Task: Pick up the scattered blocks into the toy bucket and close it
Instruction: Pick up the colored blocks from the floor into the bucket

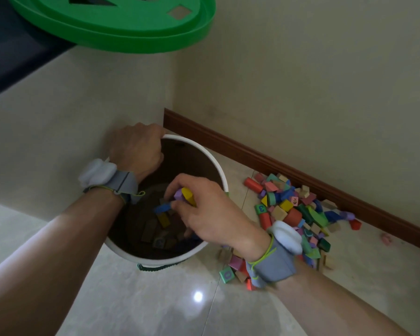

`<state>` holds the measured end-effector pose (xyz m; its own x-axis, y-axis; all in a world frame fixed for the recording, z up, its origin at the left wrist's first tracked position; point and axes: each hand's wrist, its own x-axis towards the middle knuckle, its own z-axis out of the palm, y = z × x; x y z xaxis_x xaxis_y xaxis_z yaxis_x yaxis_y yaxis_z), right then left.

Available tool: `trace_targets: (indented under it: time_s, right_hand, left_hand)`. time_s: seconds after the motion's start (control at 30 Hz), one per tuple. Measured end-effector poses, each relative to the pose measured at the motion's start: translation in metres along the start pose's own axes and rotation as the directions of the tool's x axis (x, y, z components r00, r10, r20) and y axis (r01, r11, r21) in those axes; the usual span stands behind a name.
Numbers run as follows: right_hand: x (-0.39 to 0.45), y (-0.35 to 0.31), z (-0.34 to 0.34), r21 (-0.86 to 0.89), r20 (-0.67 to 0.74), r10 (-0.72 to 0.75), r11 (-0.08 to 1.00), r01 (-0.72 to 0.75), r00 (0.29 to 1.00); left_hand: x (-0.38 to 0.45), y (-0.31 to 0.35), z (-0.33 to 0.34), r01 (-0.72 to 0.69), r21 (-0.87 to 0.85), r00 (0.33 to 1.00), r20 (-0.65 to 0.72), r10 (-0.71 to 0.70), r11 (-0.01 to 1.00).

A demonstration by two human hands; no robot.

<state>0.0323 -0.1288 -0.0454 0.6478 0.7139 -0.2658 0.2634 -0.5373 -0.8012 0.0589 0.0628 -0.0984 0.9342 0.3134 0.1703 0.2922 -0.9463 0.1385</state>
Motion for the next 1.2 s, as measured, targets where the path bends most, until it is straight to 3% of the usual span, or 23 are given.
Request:
trace_targets:
  time_s: [0.1,0.23,0.4,0.53,0.63,0.67,0.73,0.8,0.87,1.0,1.2]
  right_hand:
    - [-0.003,0.001,0.004,-0.279,-0.048,-0.105,0.956,0.088,0.993]
    - [-0.004,0.004,0.001,-0.361,-0.104,-0.137,0.928,0.09,0.985]
    - [-0.006,0.015,-0.011,-0.239,-0.275,-0.226,0.957,0.162,0.935]
    - [-0.005,0.042,-0.026,0.017,-0.624,-0.181,0.969,0.245,0.76]
    - [-0.008,0.086,-0.031,0.024,-0.741,-0.085,0.988,0.152,0.667]
    - [-0.012,0.105,-0.027,-0.035,-0.734,-0.085,0.996,0.088,0.674]
    - [-0.026,0.145,-0.01,-0.238,-0.628,-0.119,0.97,-0.045,0.769]
    - [-0.043,0.185,0.018,-0.448,-0.412,-0.07,0.884,-0.135,0.909]
    - [-0.061,0.22,0.046,-0.558,-0.232,0.059,0.809,-0.183,0.971]
    - [-0.08,0.271,0.088,-0.734,-0.067,0.018,0.676,-0.061,0.998]
    - [-0.04,0.286,0.086,-0.792,-0.072,0.013,0.607,-0.065,0.997]
  left_hand:
    - [-0.001,-0.001,-0.002,0.02,-0.002,0.999,0.028,-0.02,1.0]
    - [0.0,0.0,-0.001,0.029,-0.01,0.999,0.045,-0.029,1.0]
    - [0.0,-0.003,0.0,0.015,-0.025,0.999,0.033,-0.014,1.0]
    - [0.001,-0.005,0.0,-0.006,-0.036,1.0,0.028,0.007,0.999]
    - [-0.002,-0.005,0.002,-0.018,-0.054,1.0,0.02,0.019,0.998]
    - [-0.002,-0.006,0.003,-0.018,-0.052,1.0,0.017,0.019,0.998]
    - [-0.003,-0.006,0.003,-0.016,-0.039,1.0,0.024,0.017,0.999]
    - [-0.003,-0.006,0.004,-0.017,-0.035,0.999,0.027,0.018,0.999]
    - [-0.004,-0.005,0.003,-0.01,-0.04,1.0,0.012,0.01,0.999]
    - [-0.003,-0.004,0.004,0.009,-0.033,1.0,0.009,-0.008,0.999]
    - [-0.002,-0.005,0.006,0.02,-0.024,1.0,0.015,-0.02,1.0]
